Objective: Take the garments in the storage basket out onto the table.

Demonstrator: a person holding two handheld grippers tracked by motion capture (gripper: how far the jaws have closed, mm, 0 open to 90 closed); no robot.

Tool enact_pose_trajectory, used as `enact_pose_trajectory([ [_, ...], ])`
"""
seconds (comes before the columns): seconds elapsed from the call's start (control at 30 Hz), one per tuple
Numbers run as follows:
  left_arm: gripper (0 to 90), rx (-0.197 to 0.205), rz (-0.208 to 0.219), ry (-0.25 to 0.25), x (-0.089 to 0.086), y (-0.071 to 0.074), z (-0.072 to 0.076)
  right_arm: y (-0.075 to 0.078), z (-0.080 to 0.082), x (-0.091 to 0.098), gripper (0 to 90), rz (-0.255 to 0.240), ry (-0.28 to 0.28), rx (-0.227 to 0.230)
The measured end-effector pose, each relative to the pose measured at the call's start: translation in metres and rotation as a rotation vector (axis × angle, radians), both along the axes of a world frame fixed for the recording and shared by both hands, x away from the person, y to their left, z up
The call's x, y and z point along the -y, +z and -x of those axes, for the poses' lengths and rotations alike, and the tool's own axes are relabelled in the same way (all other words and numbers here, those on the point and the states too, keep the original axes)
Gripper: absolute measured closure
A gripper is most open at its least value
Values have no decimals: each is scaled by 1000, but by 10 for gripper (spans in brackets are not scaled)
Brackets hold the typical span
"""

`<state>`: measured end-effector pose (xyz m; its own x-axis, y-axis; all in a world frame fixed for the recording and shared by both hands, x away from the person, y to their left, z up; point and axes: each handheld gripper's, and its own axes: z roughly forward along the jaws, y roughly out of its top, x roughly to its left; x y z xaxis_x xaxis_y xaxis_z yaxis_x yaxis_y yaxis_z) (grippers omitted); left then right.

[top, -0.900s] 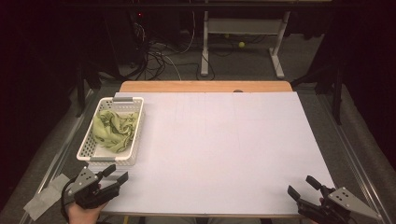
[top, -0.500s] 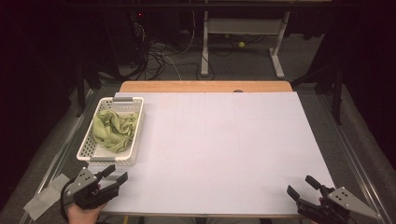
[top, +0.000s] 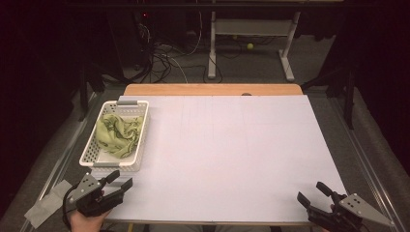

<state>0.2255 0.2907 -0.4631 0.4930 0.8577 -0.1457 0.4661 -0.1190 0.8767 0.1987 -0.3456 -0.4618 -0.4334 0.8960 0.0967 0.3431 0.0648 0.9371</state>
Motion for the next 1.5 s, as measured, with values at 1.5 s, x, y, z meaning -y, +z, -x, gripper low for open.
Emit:
enact_pose_trajectory([
  [1.5,348,38,40,-37,7,35,-8,0,-1,-1,212,-1,8,-12],
])
